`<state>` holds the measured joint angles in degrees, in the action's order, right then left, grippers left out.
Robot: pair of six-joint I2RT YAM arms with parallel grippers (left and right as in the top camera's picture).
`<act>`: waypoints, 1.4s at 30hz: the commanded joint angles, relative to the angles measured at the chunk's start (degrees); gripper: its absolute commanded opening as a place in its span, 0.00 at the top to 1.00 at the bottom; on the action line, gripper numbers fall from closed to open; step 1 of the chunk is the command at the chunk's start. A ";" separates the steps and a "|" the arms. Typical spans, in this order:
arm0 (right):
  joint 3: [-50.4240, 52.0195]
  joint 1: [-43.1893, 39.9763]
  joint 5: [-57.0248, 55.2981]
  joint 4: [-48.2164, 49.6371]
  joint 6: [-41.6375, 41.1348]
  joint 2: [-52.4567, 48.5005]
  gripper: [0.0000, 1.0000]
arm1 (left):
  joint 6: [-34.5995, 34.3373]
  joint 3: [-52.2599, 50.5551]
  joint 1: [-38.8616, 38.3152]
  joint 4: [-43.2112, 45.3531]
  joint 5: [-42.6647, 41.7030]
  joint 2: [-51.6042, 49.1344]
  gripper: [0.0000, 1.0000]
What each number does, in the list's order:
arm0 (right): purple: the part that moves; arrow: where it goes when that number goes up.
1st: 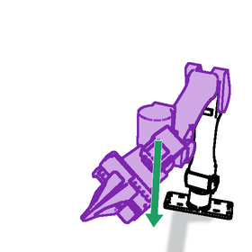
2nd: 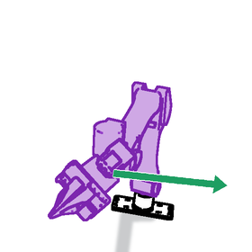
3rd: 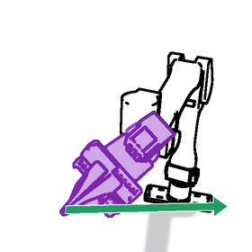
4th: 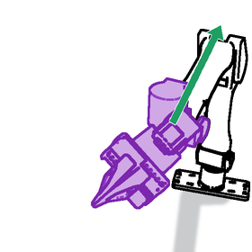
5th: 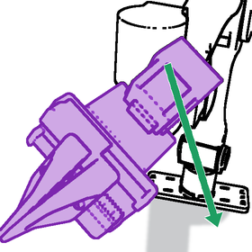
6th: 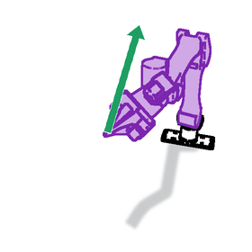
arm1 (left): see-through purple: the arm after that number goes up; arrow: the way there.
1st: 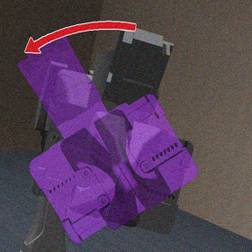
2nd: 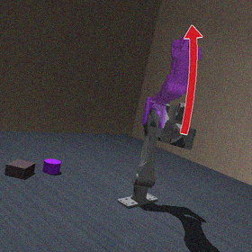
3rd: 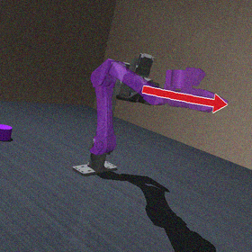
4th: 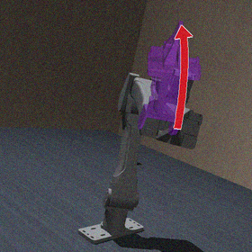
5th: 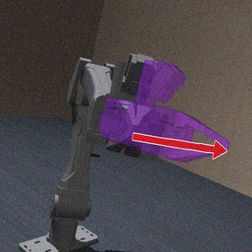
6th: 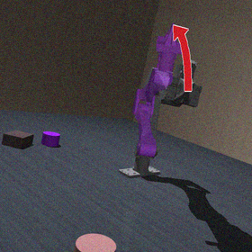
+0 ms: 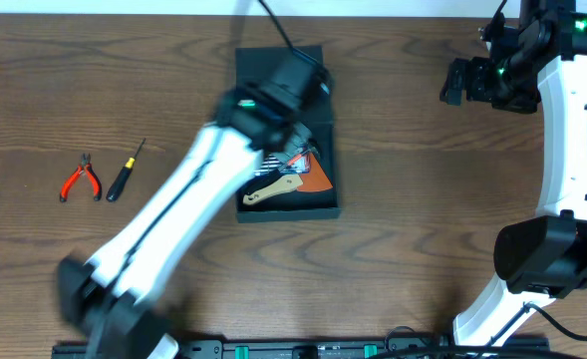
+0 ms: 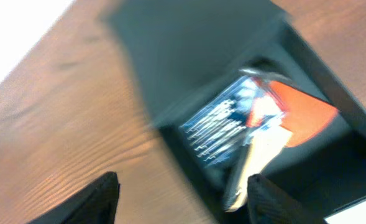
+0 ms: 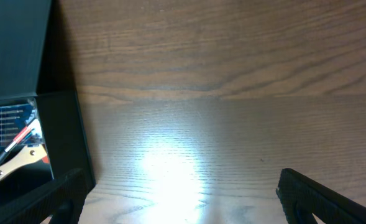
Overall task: Pack container
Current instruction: 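Move the left gripper back to the yellow-black screwdriver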
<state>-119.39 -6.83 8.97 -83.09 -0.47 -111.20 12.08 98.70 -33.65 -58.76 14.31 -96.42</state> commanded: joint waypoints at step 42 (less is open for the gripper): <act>0.31 0.15 -0.20 3.17 -0.76 -1.44 0.01 | 13.88 -5.05 47.65 -7.06 -11.54 -28.87 0.51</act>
<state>-119.39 -6.83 8.99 -79.92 -0.47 -112.14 24.40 93.89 12.36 -66.43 3.11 -124.55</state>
